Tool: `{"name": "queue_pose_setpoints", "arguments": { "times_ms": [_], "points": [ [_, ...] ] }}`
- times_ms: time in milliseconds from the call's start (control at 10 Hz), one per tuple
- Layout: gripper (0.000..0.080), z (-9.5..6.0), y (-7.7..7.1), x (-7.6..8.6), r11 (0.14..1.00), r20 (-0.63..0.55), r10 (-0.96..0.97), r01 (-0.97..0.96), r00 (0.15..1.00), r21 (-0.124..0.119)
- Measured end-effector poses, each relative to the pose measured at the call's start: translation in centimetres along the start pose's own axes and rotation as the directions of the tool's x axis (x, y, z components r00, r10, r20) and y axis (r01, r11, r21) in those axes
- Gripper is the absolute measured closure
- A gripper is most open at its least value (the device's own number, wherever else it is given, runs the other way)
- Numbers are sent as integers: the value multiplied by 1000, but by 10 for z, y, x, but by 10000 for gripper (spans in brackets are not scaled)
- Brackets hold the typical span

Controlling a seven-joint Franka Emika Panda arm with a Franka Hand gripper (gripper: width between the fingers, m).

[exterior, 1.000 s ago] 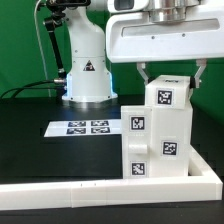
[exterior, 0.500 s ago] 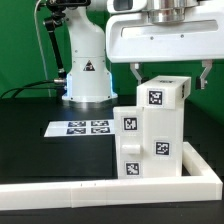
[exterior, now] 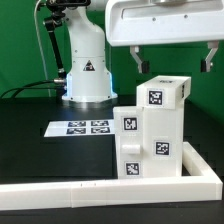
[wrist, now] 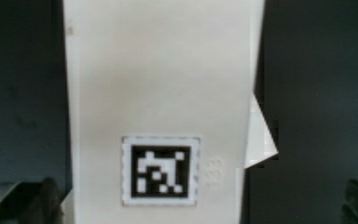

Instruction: Assemble cabinet

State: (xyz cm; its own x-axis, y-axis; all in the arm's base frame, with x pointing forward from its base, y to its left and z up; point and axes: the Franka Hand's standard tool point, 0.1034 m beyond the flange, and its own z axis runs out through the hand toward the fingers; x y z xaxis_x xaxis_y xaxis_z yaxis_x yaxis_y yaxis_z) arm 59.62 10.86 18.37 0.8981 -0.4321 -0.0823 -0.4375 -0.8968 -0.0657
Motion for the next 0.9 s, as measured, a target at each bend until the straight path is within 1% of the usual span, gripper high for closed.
{"name": "queue_pose_setpoints", "arguments": {
  "times_ms": [100,300,900],
  "points": [
    [2,-6,-3,4,1000,0,0,0,1000,2],
    [2,-2,-2,3,1000,-2,0,0,1000,2],
    [2,-2,-2,3,1000,-2,0,0,1000,2]
  ]
}}
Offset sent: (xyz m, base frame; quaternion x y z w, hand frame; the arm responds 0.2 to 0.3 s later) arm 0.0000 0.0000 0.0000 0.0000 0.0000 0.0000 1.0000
